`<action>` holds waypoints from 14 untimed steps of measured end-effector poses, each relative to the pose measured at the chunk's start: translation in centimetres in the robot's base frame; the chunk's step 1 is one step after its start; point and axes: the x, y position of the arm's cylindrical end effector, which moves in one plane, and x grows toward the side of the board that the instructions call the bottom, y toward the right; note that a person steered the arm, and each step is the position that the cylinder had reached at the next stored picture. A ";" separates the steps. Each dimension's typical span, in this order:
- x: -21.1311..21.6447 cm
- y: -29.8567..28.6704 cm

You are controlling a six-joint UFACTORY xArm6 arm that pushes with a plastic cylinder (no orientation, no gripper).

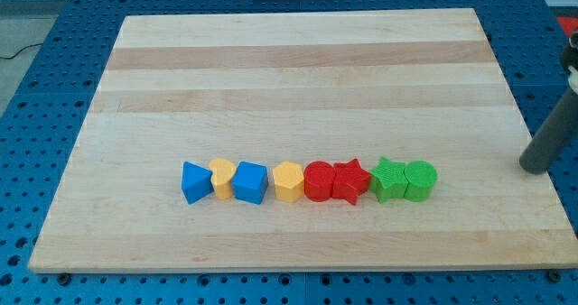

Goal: Separate the green star from line of blocks

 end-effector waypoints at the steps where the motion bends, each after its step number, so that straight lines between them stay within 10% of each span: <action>1: 2.5 0.0; 14: 3.6 -18.7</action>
